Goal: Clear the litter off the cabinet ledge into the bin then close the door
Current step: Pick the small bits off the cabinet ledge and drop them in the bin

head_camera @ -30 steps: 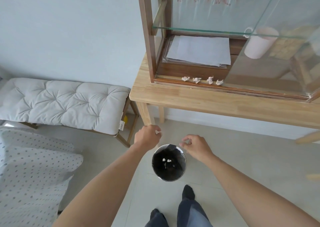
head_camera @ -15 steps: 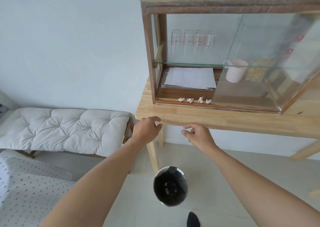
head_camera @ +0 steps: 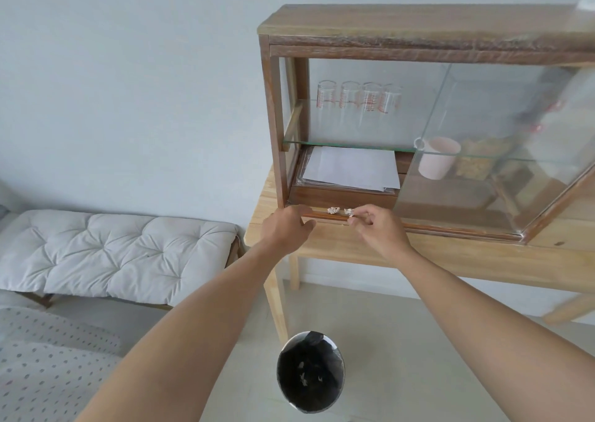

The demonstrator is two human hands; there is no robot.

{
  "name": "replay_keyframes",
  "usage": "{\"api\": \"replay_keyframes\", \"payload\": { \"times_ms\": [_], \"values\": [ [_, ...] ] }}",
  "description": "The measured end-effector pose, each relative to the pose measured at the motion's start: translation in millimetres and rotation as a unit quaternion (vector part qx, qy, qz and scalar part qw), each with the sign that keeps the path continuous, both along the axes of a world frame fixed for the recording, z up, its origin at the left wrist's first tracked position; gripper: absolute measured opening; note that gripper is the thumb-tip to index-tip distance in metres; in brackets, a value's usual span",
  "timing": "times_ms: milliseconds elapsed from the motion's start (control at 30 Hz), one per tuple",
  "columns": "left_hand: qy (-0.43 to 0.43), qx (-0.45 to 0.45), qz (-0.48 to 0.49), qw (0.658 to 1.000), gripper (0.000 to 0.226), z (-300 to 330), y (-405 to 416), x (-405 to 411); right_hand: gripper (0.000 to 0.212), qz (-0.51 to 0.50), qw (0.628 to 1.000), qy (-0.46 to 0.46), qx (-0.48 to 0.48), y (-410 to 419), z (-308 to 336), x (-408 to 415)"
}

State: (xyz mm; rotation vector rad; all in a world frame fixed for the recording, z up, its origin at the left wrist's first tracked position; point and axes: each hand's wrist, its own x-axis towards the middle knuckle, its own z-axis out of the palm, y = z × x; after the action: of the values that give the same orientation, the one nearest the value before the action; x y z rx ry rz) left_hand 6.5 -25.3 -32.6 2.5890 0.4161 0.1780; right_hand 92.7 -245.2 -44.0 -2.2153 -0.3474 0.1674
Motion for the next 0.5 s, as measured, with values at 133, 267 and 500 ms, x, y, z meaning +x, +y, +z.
{"api": "replay_keyframes", "payload": {
  "times_ms": [133, 267, 500],
  "values": [
    [0.006, 0.004, -0.011, 1.0, 0.033, -3, -14, 26, 0.036, 0.006, 1.0, 0.009, -0.005, 11, -4, 15],
    [0.019, 0.006, -0.013, 1.0, 0.038, -6, -27, 48, 0.039, 0.007, 0.999, -0.006, -0.039, 16, -9, 22],
    [-0.005, 0.036, -0.004, 0.999, 0.029, -14, -35, 61, 0.014, -0.014, 0.999, -0.002, -0.036, 13, -11, 18]
  ]
}}
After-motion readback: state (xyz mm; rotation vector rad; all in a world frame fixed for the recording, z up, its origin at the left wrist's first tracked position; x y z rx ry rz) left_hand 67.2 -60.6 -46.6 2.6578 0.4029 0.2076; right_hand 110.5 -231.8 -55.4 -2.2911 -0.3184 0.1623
